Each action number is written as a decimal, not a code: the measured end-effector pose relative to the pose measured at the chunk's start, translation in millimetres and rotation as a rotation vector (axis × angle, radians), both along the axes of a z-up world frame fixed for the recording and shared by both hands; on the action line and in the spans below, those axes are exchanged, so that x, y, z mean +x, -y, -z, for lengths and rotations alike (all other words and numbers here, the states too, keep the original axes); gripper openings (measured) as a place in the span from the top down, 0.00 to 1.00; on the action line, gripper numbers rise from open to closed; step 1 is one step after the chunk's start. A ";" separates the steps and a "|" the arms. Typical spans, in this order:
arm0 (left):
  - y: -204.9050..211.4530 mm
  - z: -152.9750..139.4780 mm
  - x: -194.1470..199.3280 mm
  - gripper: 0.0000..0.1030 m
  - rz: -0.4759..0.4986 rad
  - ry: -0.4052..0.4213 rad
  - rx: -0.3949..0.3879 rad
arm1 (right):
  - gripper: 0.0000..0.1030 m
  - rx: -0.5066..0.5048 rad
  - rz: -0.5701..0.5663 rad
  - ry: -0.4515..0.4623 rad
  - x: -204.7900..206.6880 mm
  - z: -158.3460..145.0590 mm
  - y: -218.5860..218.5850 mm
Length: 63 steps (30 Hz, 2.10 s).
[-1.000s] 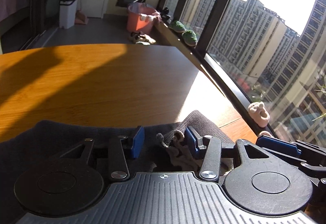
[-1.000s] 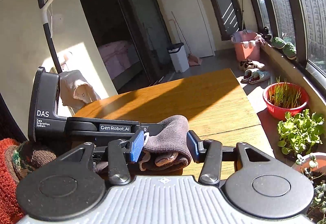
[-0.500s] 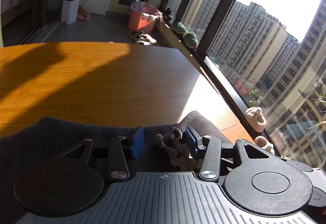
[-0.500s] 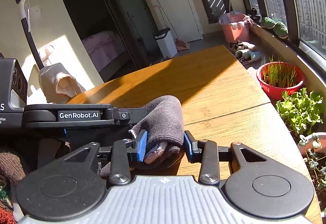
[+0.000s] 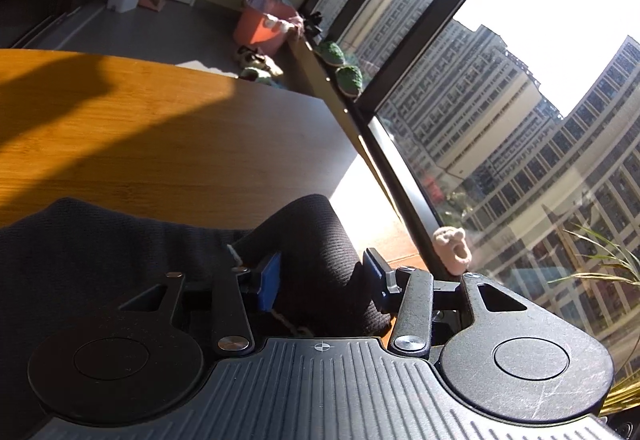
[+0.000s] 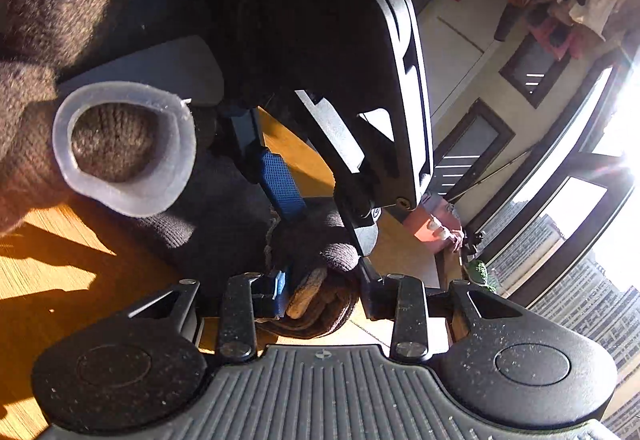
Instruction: Fold clothes
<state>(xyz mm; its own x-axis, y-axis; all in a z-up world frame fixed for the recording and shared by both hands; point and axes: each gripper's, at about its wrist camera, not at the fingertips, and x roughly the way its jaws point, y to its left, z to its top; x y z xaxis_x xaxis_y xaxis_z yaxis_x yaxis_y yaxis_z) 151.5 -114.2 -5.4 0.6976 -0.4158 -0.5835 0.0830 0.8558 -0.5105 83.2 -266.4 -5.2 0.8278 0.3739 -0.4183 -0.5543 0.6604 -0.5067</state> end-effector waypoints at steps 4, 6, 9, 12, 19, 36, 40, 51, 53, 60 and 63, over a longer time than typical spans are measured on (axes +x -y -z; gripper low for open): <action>-4.0 5.5 -0.3 0.52 -0.010 -0.007 0.016 | 0.55 0.297 0.008 -0.269 20.4 -22.1 32.5; -8.7 7.7 -1.9 0.52 -0.021 -0.013 0.006 | 0.49 0.463 0.034 -0.401 34.6 -27.6 49.6; -14.1 11.1 -5.1 0.51 -0.033 -0.018 -0.002 | 0.48 0.590 0.082 -0.507 51.3 -20.8 59.5; -18.7 13.7 -6.7 0.49 -0.044 -0.023 -0.006 | 0.39 0.666 0.120 -0.588 64.4 -8.4 63.8; -30.7 11.9 -11.8 0.48 -0.062 -0.021 -0.037 | 0.52 0.628 0.135 -0.599 65.8 0.2 60.6; 1.9 3.6 9.1 0.48 -0.034 0.018 0.106 | 0.48 0.231 0.026 -0.215 31.7 -15.7 25.3; -10.6 8.3 0.8 0.46 -0.056 0.012 0.096 | 0.47 0.467 0.005 -0.399 36.2 -29.2 55.4; -33.3 3.9 -17.0 0.45 -0.109 0.010 0.059 | 0.58 0.597 0.109 -0.514 58.4 -7.6 67.7; -37.4 -4.1 -20.8 0.48 -0.120 0.031 0.056 | 0.57 0.606 0.104 -0.516 59.0 -7.4 71.9; -37.4 -1.3 -10.6 0.46 -0.136 0.013 0.154 | 0.36 0.706 0.125 -0.593 68.9 -0.5 81.8; -44.5 4.1 -11.1 0.45 -0.144 0.005 0.133 | 0.47 0.781 0.115 -0.692 78.4 5.0 86.9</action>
